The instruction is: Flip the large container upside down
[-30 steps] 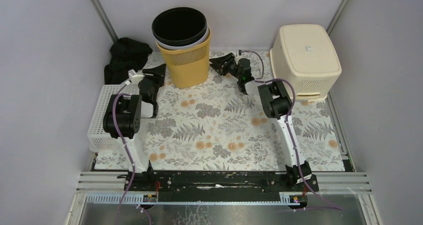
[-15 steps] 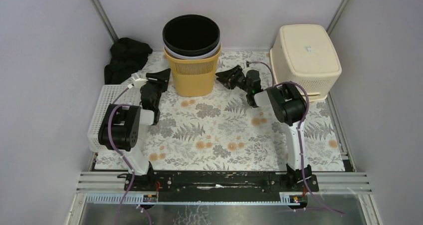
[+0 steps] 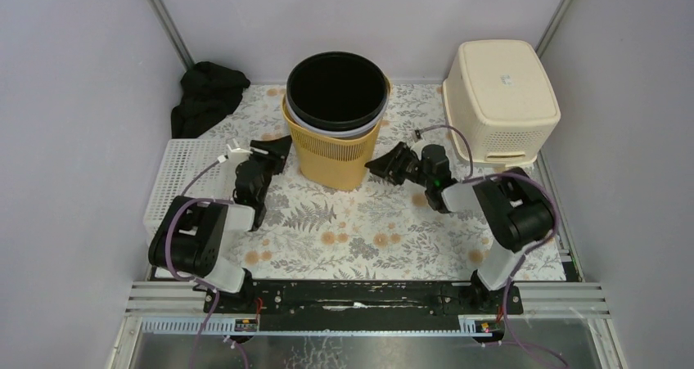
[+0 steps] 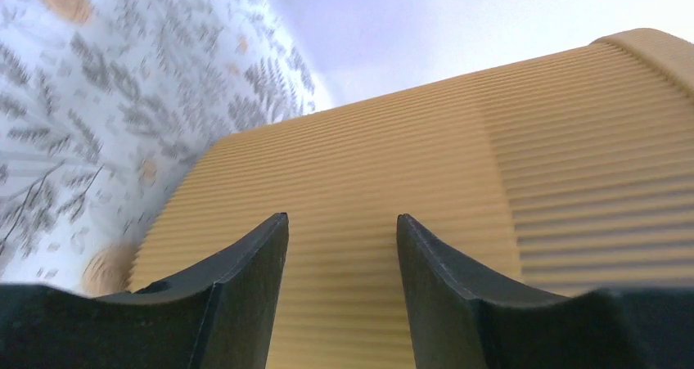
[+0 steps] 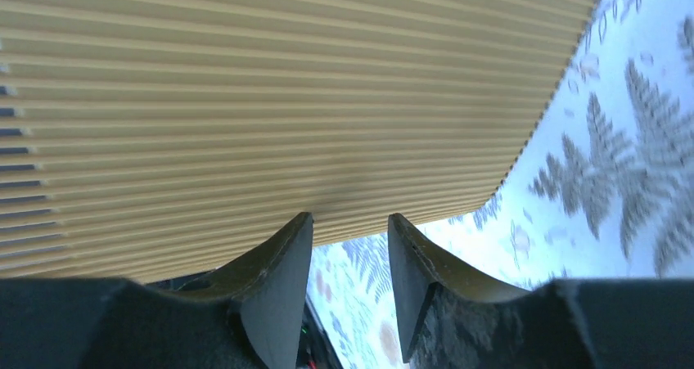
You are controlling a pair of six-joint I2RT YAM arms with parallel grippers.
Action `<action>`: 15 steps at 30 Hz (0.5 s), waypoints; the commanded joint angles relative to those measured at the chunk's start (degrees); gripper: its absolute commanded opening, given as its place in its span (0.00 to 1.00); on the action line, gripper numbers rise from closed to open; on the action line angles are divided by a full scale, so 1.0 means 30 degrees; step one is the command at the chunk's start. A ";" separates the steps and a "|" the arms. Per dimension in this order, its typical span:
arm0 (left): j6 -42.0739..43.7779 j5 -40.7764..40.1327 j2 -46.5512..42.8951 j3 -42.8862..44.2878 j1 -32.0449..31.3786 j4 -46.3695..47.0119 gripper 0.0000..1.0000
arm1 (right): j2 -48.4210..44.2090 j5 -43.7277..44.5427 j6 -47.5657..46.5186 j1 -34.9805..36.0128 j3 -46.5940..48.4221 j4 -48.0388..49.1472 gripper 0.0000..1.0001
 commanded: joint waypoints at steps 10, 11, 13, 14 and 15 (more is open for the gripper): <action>0.2315 0.4695 -0.5027 -0.2342 -0.2247 -0.5195 0.77 | -0.9829 0.0215 -0.6362 0.1521 -0.2685 -1.0963 0.57; 0.2489 0.4532 -0.5502 -0.2300 -0.2247 -0.5890 0.79 | -1.0225 0.0385 -0.6633 0.1523 -0.2535 -1.1728 0.59; 0.2906 0.4241 -0.6392 -0.2085 -0.2216 -0.7147 0.81 | -1.0687 0.0652 -0.6958 0.1471 -0.2212 -1.2745 0.61; 0.3120 0.4120 -0.6790 -0.1894 -0.2217 -0.7870 0.82 | -1.0837 0.0677 -0.6989 0.1418 -0.2044 -1.3108 0.62; 0.3293 0.4017 -0.7132 -0.1757 -0.2232 -0.8484 0.83 | -1.0918 0.0703 -0.6975 0.1382 -0.1917 -1.3337 0.62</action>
